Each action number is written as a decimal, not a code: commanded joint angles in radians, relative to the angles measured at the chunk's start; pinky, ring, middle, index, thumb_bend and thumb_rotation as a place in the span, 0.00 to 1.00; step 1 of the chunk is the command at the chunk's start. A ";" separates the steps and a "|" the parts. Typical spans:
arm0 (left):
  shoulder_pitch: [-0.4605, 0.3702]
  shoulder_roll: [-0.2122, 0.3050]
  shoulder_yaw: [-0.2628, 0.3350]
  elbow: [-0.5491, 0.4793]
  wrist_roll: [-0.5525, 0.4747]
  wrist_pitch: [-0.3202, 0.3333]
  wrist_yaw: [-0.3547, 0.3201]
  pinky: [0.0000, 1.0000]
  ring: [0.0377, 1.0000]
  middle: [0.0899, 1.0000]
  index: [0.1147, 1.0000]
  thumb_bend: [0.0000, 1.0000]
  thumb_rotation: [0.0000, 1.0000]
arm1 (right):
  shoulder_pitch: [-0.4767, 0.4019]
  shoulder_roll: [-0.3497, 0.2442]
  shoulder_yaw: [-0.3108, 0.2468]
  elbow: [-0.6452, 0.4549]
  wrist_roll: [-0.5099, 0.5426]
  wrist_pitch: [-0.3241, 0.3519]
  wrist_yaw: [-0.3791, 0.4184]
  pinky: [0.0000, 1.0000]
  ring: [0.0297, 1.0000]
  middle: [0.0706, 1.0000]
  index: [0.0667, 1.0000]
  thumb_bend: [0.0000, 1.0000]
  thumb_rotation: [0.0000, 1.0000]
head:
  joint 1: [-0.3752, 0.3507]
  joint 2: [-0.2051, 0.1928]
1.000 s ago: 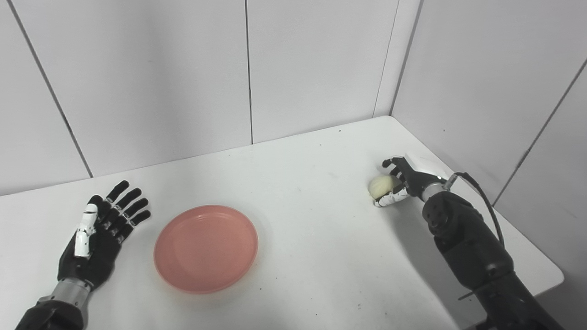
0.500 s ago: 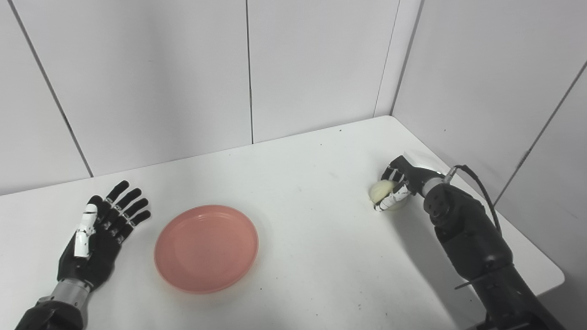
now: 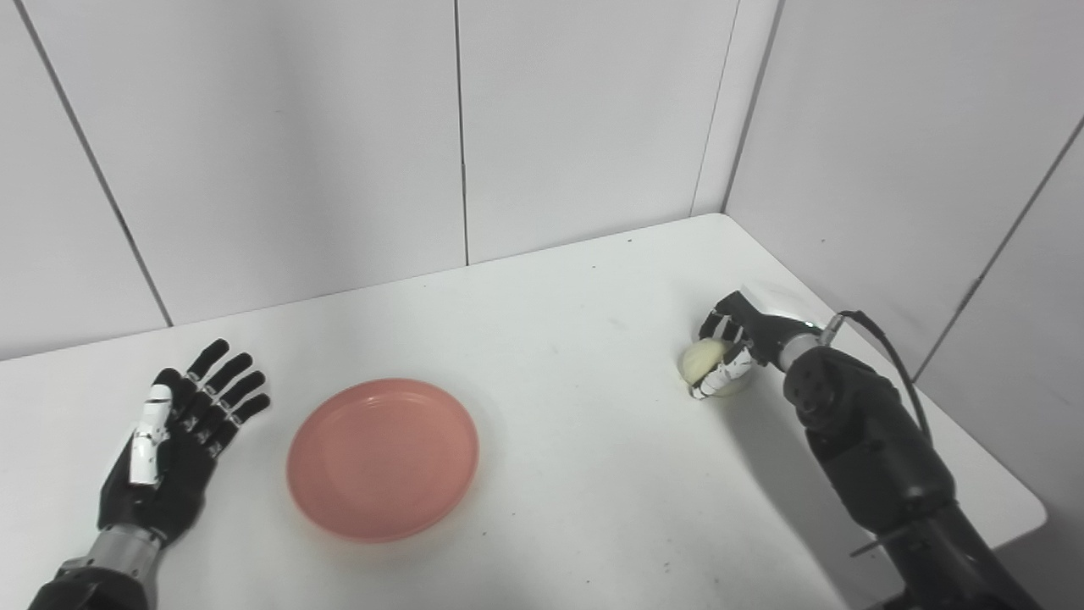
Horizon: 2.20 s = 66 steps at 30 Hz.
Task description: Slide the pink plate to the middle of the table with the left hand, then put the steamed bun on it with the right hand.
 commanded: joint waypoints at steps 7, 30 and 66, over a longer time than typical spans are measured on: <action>0.204 -0.076 -0.061 -0.162 0.085 0.172 0.160 0.90 0.90 0.91 0.91 0.46 1.00 | -0.093 -0.036 0.038 -0.118 0.056 -0.041 -0.041 0.39 0.44 0.42 0.50 0.52 0.00 | 0.194 0.010; 0.186 -0.171 -0.132 -0.204 0.147 0.221 0.271 0.94 0.92 0.92 0.93 0.44 1.00 | -0.279 0.102 0.261 -0.158 0.132 -0.149 -0.028 0.35 0.40 0.41 0.51 0.52 0.00 | 0.443 0.053; 0.168 -0.195 -0.142 -0.220 0.170 0.247 0.292 0.95 0.91 0.92 0.93 0.43 1.00 | -0.313 0.330 0.500 -0.143 0.084 -0.159 0.075 0.28 0.35 0.37 0.50 0.52 0.00 | 0.471 0.090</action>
